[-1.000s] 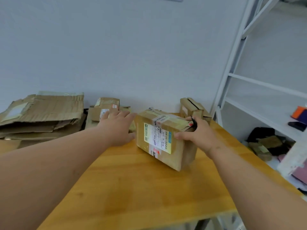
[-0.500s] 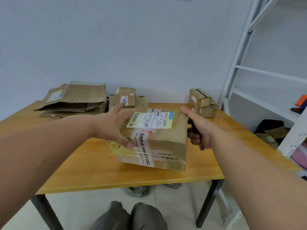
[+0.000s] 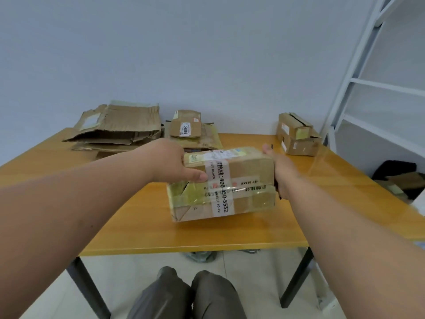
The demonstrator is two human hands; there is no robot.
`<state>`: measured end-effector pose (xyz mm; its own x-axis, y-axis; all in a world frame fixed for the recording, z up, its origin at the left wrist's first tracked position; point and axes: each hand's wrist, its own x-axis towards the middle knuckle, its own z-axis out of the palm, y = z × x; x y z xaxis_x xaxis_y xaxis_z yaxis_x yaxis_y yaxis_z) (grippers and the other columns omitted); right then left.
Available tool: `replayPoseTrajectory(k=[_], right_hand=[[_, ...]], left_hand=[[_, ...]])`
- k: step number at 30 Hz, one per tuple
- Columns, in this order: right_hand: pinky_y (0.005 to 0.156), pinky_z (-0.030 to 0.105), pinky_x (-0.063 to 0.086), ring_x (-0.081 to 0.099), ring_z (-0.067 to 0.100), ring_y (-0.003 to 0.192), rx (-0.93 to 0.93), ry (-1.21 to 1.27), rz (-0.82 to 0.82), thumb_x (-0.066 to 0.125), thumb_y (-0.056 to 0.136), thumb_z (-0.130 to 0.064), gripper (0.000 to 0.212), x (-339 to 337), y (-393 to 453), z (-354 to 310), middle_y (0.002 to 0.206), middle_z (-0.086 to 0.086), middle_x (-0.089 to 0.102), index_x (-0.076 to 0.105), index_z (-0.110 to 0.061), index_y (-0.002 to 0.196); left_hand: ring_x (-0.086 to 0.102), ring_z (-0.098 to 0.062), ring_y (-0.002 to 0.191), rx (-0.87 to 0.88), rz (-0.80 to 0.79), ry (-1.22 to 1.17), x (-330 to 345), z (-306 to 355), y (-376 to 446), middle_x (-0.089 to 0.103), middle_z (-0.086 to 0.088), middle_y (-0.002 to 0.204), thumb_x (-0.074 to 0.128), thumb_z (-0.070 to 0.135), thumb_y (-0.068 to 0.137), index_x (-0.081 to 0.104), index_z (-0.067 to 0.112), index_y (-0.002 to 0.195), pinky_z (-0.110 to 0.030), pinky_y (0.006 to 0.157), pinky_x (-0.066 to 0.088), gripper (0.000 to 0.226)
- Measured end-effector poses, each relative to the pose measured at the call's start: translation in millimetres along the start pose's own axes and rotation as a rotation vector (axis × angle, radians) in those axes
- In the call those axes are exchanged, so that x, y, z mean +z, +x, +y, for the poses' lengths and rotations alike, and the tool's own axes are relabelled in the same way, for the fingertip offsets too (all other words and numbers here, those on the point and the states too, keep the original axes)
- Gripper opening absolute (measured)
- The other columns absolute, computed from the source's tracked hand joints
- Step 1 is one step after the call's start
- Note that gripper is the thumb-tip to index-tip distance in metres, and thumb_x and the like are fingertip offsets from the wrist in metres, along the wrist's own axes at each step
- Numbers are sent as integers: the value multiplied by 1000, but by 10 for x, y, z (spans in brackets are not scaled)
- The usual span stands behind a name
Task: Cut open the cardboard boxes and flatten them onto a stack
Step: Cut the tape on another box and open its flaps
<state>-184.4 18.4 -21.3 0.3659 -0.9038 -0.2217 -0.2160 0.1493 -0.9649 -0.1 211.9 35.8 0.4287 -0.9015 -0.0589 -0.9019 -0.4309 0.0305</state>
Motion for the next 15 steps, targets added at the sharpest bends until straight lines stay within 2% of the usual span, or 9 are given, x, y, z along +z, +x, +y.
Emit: replayPoseTrajectory(k=[1, 2, 4, 6, 8, 10, 12, 15], right_hand=[[90, 49, 54, 66, 30, 88, 13, -4, 14, 50, 90, -65, 52, -32, -7, 18, 94, 6, 68, 65, -18, 108], [82, 44, 54, 61, 27, 80, 30, -18, 35, 49, 91, -63, 50, -77, -19, 44, 88, 4, 62, 64, -19, 109], [55, 33, 41, 43, 20, 62, 49, -91, 72, 46, 93, -60, 47, -177, -58, 104, 73, 2, 45, 61, -16, 101], [44, 27, 28, 29, 15, 51, 21, -141, 57, 46, 97, -54, 41, -252, -97, 167, 66, 1, 39, 58, -16, 92], [41, 25, 26, 28, 14, 46, -19, -124, 22, 48, 98, -47, 33, -257, -137, 189, 67, 3, 52, 58, -17, 92], [41, 24, 26, 29, 14, 43, -44, -102, -4, 51, 97, -43, 27, -197, -153, 172, 69, 4, 61, 62, -19, 97], [39, 24, 25, 28, 13, 40, -61, -76, -43, 55, 93, -48, 32, -112, -163, 135, 71, 4, 65, 65, -19, 101], [38, 23, 26, 28, 12, 37, -99, -72, -80, 56, 89, -58, 44, -8, -149, 95, 79, 2, 66, 65, -19, 107]], left_hand=[[65, -17, 70, -3, 28, 37, 12, 53, 28, 67, -1, 73, 44, 93, 62, 68, 15, 81, -33, 64, 56, 84], [64, -16, 67, -6, 55, 74, 31, 107, 55, 66, 0, 72, 41, 95, 61, 66, 16, 77, -33, 61, 56, 85], [62, -15, 66, -6, 102, 126, 66, 200, 111, 63, 2, 73, 38, 97, 59, 62, 18, 76, -31, 59, 56, 84], [59, -13, 70, 4, 131, 142, 58, 219, 184, 60, 3, 79, 38, 98, 59, 61, 21, 79, -33, 62, 57, 83], [60, -14, 74, 17, 104, 102, 4, 153, 269, 62, 2, 85, 41, 96, 59, 66, 20, 85, -34, 66, 58, 84], [62, -17, 82, 16, 28, -62, -36, 25, 342, 65, 0, 92, 54, 86, 65, 65, 18, 92, -38, 74, 56, 74], [61, -19, 92, 10, 12, -244, -31, -96, 377, 67, 0, 99, 65, 72, 71, 62, 23, 100, -41, 83, 53, 57], [61, -17, 97, -16, 45, -410, 24, -177, 384, 67, 4, 105, 67, 63, 77, 61, 30, 110, -40, 89, 50, 47]])
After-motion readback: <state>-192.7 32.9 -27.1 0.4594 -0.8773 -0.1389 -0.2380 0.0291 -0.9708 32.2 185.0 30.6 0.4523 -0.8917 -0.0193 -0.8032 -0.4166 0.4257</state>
